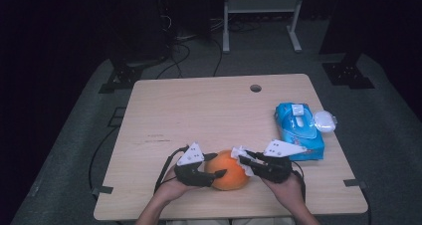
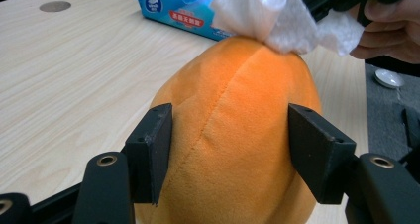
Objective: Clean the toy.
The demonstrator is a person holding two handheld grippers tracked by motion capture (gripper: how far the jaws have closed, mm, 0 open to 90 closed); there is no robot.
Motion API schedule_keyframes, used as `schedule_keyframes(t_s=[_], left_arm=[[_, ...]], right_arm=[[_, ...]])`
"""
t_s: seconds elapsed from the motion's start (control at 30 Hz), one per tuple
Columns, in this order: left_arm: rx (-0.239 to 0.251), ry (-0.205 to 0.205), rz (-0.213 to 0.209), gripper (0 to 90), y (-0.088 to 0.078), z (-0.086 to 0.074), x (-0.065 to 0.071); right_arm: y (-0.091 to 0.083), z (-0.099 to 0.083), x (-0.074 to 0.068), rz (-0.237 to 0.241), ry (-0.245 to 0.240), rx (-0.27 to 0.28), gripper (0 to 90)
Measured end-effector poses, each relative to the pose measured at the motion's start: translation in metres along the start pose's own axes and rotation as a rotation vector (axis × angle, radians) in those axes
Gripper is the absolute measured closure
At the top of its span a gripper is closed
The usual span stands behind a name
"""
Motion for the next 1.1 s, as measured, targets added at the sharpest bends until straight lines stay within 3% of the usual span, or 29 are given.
schedule_keyframes(t_s=[0.03, 0.13, 0.2, 0.3, 0.37, 0.43, 0.5, 0.57, 0.63, 0.7, 0.77, 0.83, 0.9, 0.93, 1.0, 1.1], left_arm=[[-0.003, -0.002, 0.004, 37.1, 0.001, 0.0, 0.0], [-0.008, -0.007, 0.012, 36.0, 0.001, 0.0, -0.001], [-0.008, -0.02, -0.007, 35.4, -0.001, 0.0, 0.001], [-0.014, -0.004, -0.083, 33.5, -0.003, 0.003, 0.01], [0.0, 0.016, -0.106, 33.4, -0.004, 0.005, 0.013], [0.009, 0.01, -0.081, 29.6, -0.004, 0.006, 0.01], [-0.017, -0.012, -0.033, 21.8, -0.001, 0.005, 0.004], [-0.044, -0.041, -0.044, 17.6, 0.004, -0.001, 0.002], [-0.049, -0.035, -0.06, 20.6, 0.007, -0.005, 0.005], [-0.049, -0.008, -0.047, 26.5, 0.006, -0.003, 0.007], [-0.043, -0.004, -0.049, 31.0, 0.003, -0.001, 0.008], [-0.021, -0.004, -0.073, 30.3, 0.002, 0.0, 0.009], [0.0, 0.005, -0.123, 26.2, 0.002, 0.0, 0.012], [-0.004, 0.023, -0.13, 25.2, 0.003, 0.0, 0.014], [-0.01, 0.059, -0.096, 25.6, 0.006, -0.002, 0.017], [-0.008, 0.048, -0.065, 34.1, 0.006, -0.002, 0.014]], right_arm=[[-0.002, 0.0, 0.0, -0.003, 0.011, 0.01, 74.0], [0.004, 0.004, -0.015, 0.022, -0.05, -0.008, 73.9], [0.007, 0.003, -0.015, 0.014, -0.067, -0.026, 74.0], [0.002, -0.002, 0.0, 0.01, -0.016, -0.016, 73.9], [-0.003, -0.005, 0.008, 0.002, 0.017, -0.007, 73.9], [-0.005, -0.006, 0.011, 0.008, 0.031, -0.006, 73.9], [-0.005, -0.006, 0.011, 0.008, 0.033, -0.002, 73.9], [-0.003, -0.005, 0.007, 0.025, 0.04, 0.01, 73.8], [0.001, -0.001, -0.003, 0.037, 0.009, 0.007, 73.7], [0.005, 0.002, -0.012, 0.079, -0.015, 0.014, 73.7], [0.005, 0.002, -0.012, 0.067, -0.044, 0.0, 73.9], [0.001, -0.001, -0.001, 0.054, -0.005, 0.01, 74.0], [-0.003, -0.007, 0.013, 0.028, 0.029, 0.015, 74.0], [-0.005, -0.01, 0.018, 0.026, 0.062, 0.031, 74.0], [-0.006, -0.01, 0.02, 0.015, 0.064, 0.032, 74.0], [-0.003, -0.004, 0.007, 0.024, 0.043, 0.045, 73.9]])
Point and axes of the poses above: each handheld gripper's, and its own axes: y roughly forward along the jaws, z roughly out of its top, x roughly to its right, the point moved 5 cm from there along y, roughly forward along the jaws, and after that the axes turned 11 degrees about z, right-handed, at the moved point
